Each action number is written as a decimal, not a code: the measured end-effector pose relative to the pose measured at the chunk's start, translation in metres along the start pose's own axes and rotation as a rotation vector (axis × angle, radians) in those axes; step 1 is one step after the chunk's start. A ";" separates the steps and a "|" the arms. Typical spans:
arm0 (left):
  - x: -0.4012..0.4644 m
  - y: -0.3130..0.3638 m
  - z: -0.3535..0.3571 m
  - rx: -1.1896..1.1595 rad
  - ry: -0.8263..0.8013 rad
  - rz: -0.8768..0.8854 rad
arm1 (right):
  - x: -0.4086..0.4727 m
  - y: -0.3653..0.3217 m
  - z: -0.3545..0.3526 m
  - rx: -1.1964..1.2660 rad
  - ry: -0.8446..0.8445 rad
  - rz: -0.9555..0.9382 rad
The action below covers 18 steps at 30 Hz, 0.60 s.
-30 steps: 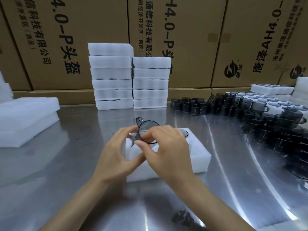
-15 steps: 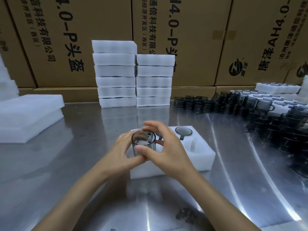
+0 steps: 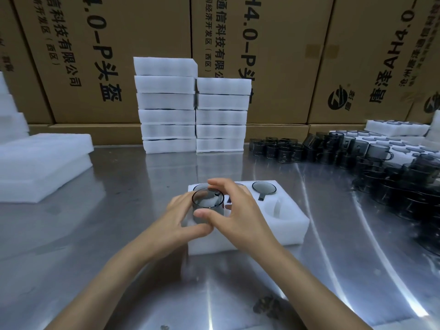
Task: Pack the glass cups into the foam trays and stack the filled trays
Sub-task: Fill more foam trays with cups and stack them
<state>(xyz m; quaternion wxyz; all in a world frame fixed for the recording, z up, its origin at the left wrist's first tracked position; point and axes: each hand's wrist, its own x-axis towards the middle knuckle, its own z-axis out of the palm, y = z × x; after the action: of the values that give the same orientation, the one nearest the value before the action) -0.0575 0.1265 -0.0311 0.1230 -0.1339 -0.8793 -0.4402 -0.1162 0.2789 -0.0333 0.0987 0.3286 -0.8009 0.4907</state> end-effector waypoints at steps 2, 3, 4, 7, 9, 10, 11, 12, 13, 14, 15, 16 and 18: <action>-0.002 0.000 -0.001 0.023 0.005 0.012 | -0.002 -0.001 -0.001 -0.038 -0.004 -0.007; -0.004 -0.001 -0.001 0.037 0.024 0.016 | -0.004 -0.002 -0.002 -0.068 -0.008 -0.017; -0.006 -0.002 -0.002 0.059 0.050 0.027 | -0.005 -0.002 -0.005 -0.106 -0.012 -0.034; -0.016 -0.007 -0.007 0.216 0.104 0.139 | -0.010 -0.001 -0.014 -0.236 -0.059 -0.113; -0.023 -0.009 -0.009 0.349 0.106 0.236 | -0.015 0.000 -0.017 -0.326 -0.137 -0.150; -0.025 -0.010 -0.010 0.399 0.100 0.268 | -0.016 0.001 -0.018 -0.364 -0.171 -0.168; -0.026 -0.010 -0.010 0.428 0.092 0.284 | -0.017 0.001 -0.018 -0.393 -0.191 -0.187; -0.027 -0.009 -0.010 0.441 0.085 0.289 | -0.017 0.002 -0.018 -0.410 -0.198 -0.202; -0.027 -0.009 -0.009 0.446 0.079 0.290 | -0.017 0.002 -0.017 -0.416 -0.200 -0.208; -0.027 -0.008 -0.008 0.448 0.074 0.289 | -0.016 0.002 -0.016 -0.417 -0.201 -0.207; -0.028 -0.007 -0.007 0.451 0.066 0.289 | -0.015 0.002 -0.016 -0.418 -0.206 -0.201; -0.028 -0.006 -0.006 0.452 0.058 0.292 | -0.015 0.003 -0.017 -0.418 -0.214 -0.191; -0.030 -0.005 -0.003 0.473 0.047 0.303 | -0.014 0.006 -0.020 -0.408 -0.234 -0.172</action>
<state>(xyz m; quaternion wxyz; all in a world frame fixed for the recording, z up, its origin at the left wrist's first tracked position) -0.0314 0.1177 -0.0432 0.2356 -0.2213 -0.9244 -0.2025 -0.1120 0.3036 -0.0347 0.1110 0.4234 -0.8585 0.2672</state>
